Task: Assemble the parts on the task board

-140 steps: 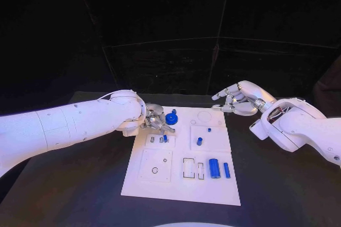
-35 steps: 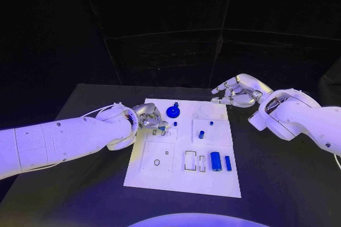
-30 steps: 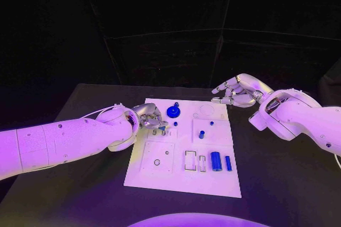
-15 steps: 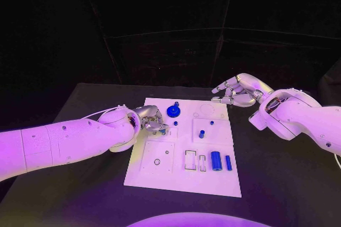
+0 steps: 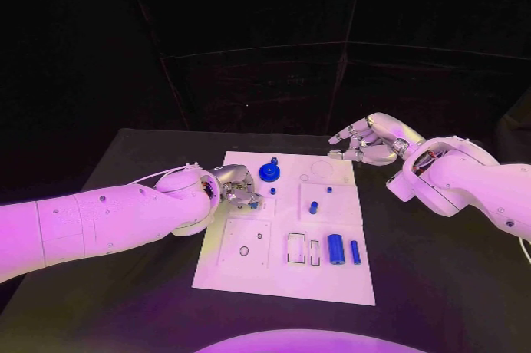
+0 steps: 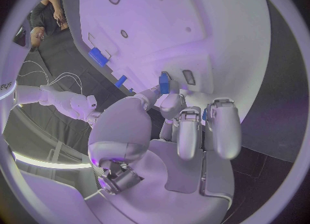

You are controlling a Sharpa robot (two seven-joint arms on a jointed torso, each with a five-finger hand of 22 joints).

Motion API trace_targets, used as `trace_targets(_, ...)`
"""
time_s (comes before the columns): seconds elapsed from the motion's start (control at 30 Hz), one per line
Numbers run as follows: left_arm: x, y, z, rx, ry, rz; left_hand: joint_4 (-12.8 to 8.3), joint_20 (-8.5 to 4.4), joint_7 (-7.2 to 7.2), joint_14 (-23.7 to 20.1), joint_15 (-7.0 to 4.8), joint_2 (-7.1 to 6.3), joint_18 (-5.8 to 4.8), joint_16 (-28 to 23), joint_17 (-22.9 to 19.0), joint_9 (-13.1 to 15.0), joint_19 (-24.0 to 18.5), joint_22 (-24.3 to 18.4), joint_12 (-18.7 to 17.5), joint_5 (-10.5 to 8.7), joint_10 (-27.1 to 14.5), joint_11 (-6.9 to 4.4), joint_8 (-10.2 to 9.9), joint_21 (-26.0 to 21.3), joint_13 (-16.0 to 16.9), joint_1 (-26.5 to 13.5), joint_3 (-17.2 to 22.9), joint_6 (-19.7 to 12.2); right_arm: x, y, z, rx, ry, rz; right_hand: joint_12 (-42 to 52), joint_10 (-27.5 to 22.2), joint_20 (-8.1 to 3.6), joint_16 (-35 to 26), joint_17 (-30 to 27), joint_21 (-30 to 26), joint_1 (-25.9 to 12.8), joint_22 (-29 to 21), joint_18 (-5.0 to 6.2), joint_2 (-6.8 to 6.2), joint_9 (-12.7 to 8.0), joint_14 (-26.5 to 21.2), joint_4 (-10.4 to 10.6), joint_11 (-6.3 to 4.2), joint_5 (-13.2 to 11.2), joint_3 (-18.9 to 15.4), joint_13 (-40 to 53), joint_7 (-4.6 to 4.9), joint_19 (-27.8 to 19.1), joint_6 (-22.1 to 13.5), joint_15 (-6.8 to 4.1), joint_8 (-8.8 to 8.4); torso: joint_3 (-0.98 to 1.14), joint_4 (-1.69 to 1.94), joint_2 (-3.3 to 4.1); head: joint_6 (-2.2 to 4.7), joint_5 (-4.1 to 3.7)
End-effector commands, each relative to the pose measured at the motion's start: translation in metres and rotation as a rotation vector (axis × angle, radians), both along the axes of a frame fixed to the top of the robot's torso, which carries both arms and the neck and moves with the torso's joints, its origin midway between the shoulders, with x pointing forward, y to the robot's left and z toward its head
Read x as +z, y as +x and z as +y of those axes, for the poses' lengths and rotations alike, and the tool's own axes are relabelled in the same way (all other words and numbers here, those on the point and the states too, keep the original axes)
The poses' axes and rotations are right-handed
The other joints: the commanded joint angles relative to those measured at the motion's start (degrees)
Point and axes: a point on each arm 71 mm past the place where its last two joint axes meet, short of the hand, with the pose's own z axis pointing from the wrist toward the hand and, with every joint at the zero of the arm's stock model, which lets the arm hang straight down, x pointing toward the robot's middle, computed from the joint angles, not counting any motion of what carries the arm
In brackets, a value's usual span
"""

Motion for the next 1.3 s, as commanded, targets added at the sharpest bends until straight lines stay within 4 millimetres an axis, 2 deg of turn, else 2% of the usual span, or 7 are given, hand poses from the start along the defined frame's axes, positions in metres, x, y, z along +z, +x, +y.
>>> trace_targets(0.03, -0.004, -0.0023, 0.0003, -0.021, 0.022, 0.024, -7.6, 0.01, -0.25, 6.1, -0.08, -0.05, -0.24, 0.2, 15.0, -0.1, 1.1, -0.1, 0.2, -0.01, 0.4, -0.18, 0.2, 0.1, 0.0, 0.5, 7.8, -0.1, 0.001, -0.0001, 0.001, 0.013, 0.004, -0.001, -0.3, -0.3, 0.09, -0.1, -0.1, -0.3, -0.2, -0.1, 0.56, 0.31, 0.0, 0.7, 0.0, -0.06, -0.3, -0.4, -0.1, 0.05, -0.3, 0.2, -0.28, 0.32, -0.02, 0.07, -0.03, -0.1, -0.04)
trace_targets(0.77, -0.0038, -0.0053, 0.0068, -0.013, 0.022, 0.034, -7.2, -0.02, -0.26, 6.1, -0.08, -0.39, -0.26, 0.2, 15.0, 0.1, 1.2, 0.1, 0.4, -0.16, 0.6, -0.17, 0.3, 0.2, 0.3, 0.1, 8.0, 0.1, 0.0005, 0.0006, 0.0011, 0.016, 0.005, 0.0, -0.8, -0.6, 0.1, -0.5, -0.5, -0.6, -0.4, -0.8, 0.68, 0.49, 0.0, 0.7, 0.2, -0.05, -0.4, -0.6, -0.6, 0.06, -0.6, 0.2, -0.27, 0.33, -0.02, 0.03, -0.01, -0.28, -0.04)
trace_targets(1.07, -0.0041, -0.0045, 0.0071, -0.007, 0.017, 0.037, -5.0, -0.18, -0.75, 6.1, -0.29, -2.41, -0.31, 0.2, 15.0, 0.5, 1.2, 0.4, 0.8, -0.47, 0.9, -0.48, 0.5, 0.3, 0.6, -2.4, 6.3, 1.0, 0.0006, 0.0006, 0.001, 0.016, 0.006, -0.001, -1.2, -0.8, 0.1, -0.7, -0.7, -0.8, -0.5, -1.1, 0.74, 0.53, -0.1, 0.6, 0.2, -0.04, -0.4, -0.7, -1.0, 0.07, -0.7, 0.1, -0.27, 0.32, 0.0, 0.04, 0.02, -0.38, -0.15)
trace_targets(1.3, -0.0046, -0.0038, 0.0064, -0.006, 0.014, 0.043, -3.5, -0.34, -0.95, 6.1, -0.46, -3.39, -0.35, 0.2, 15.0, 0.6, 1.3, 0.7, 1.2, -0.52, 1.1, -0.67, 0.6, 0.4, 1.0, -3.8, 4.3, 1.7, 0.0006, 0.0006, 0.0012, 0.016, 0.007, -0.001, -1.6, -1.1, 0.11, -1.1, -1.2, -1.0, -0.6, -1.6, 0.82, 0.57, -0.1, 0.5, 0.3, -0.02, -0.4, -0.8, -1.4, 0.08, -1.0, 0.1, -0.25, 0.32, -0.01, 0.04, 0.01, -0.34, -0.17)
